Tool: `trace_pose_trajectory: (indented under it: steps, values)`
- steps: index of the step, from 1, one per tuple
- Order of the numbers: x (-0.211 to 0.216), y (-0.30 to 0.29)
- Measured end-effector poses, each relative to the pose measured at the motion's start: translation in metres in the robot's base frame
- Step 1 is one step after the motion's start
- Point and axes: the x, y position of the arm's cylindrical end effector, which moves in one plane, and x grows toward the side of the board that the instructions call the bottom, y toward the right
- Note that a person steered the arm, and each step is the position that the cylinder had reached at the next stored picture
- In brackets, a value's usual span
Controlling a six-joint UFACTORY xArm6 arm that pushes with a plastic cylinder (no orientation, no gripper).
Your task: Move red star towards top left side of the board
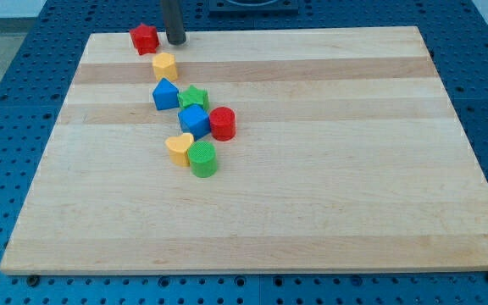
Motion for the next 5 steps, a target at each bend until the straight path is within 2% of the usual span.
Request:
trace_pose_trajectory:
  steps: [3,5]
  values:
    - [0.007,-0.047]
    - [0.016,-0.049]
